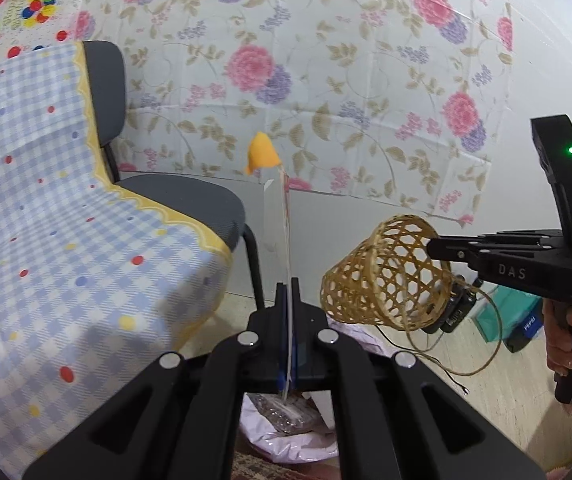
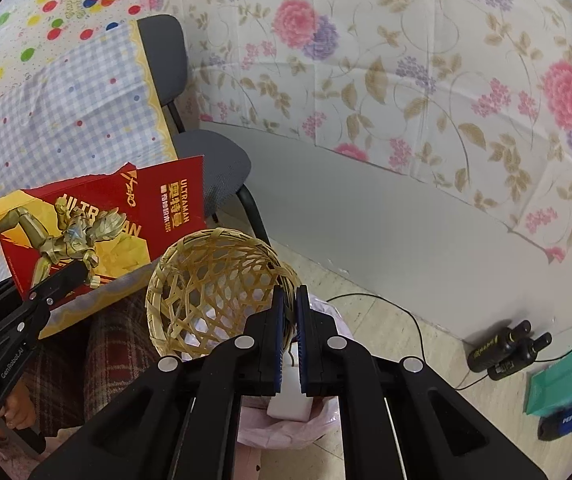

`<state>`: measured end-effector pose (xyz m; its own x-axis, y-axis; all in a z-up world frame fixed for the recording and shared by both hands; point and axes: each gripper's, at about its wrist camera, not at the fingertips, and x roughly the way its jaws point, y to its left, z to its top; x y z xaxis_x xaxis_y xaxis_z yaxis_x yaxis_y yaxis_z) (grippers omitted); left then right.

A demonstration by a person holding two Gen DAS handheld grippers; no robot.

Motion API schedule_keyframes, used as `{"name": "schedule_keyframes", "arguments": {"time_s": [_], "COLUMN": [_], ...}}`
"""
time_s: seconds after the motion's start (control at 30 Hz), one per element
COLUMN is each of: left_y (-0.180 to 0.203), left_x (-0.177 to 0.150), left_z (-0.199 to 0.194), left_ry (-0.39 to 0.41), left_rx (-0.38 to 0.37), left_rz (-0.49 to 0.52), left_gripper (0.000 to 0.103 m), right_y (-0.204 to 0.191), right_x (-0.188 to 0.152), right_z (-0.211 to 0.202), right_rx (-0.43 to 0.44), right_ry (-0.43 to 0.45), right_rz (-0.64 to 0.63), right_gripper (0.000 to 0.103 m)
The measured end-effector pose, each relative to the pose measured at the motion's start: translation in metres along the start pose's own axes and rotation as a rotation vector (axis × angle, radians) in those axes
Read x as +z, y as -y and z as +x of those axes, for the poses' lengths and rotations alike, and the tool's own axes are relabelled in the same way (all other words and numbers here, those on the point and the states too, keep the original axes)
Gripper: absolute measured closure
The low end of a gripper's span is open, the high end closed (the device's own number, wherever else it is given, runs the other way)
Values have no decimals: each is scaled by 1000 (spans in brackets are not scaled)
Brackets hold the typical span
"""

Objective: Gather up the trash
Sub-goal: 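Carry the paper and basket over the pink trash bag and open both tools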

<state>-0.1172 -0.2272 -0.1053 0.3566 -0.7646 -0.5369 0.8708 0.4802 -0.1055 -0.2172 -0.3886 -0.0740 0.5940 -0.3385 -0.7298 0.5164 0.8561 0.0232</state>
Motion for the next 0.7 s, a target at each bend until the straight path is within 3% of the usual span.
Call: {"name": "schedule_keyframes", "arguments": {"time_s": [0.2, 0.23, 0.3, 0.33, 0.63, 0.7], "left_y": [10, 10, 6, 3, -28, -32], "left_x": [3, 5, 6, 6, 4, 3], "left_z": [17, 20, 25, 25, 14, 10], "left_ry": [-39, -43, -48, -43, -58, -71], "left_rx": [-32, -21, -13, -7, 64, 94], "left_rz": [16, 19, 9, -3, -80, -81], "left_gripper": [102, 98, 54, 49, 49, 49], "right_y": [9, 10, 11, 11, 7, 2], "right_x": [-5, -6, -5, -6, 1, 5], "right_z": [15, 21, 29, 32, 22, 17], "right_rx": [32, 57, 82, 79, 49, 53], "right_ry": [-40, -54, -71, -77, -31, -15], "right_rz": [42, 60, 81, 83, 53, 35], "right_gripper": [89, 88, 80, 80, 75, 68]}}
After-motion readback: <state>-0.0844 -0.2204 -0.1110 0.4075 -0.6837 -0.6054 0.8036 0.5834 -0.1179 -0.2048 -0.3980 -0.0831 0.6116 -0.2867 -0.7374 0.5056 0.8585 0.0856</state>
